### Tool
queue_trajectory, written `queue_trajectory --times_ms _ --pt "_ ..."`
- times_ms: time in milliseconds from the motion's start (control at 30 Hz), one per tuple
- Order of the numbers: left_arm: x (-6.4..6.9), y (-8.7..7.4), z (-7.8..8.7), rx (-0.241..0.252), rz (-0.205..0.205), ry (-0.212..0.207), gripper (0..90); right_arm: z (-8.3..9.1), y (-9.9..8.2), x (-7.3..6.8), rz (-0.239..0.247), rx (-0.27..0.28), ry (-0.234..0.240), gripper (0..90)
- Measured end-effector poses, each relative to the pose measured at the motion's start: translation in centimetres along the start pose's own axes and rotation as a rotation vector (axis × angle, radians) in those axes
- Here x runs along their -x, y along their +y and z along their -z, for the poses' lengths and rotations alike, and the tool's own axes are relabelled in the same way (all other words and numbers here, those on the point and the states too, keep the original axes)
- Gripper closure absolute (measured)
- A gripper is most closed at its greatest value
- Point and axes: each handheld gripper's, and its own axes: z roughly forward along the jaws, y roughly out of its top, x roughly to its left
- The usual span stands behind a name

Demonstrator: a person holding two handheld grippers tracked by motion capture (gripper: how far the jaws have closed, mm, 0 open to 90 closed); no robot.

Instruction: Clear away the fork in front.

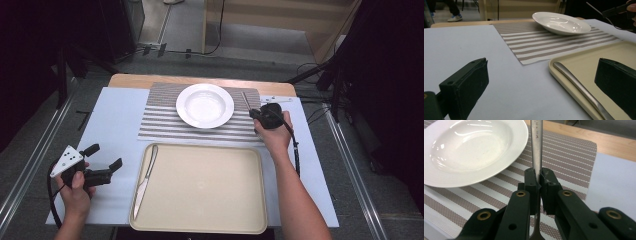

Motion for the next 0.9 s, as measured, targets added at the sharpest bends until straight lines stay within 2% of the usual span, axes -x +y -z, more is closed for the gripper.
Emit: queue_trajectory --times_ms 333,633,900 --pt "2.4 1.6 -0.3 0.019 -0.014 -0.04 0.0 2.2 -0.7 -0.9 0.004 0.084 0.057 85.9" --pt "4.5 2.6 -1.8 0.01 -0.026 -0.087 0.0 4.6 -1.7 -2.5 0.04 0.164 0.08 85.9" --pt "6.6 3.4 -3.2 0.008 -0.033 -0.13 0.0 6.2 -2.9 -4.1 0.066 0.208 0.111 85.9"
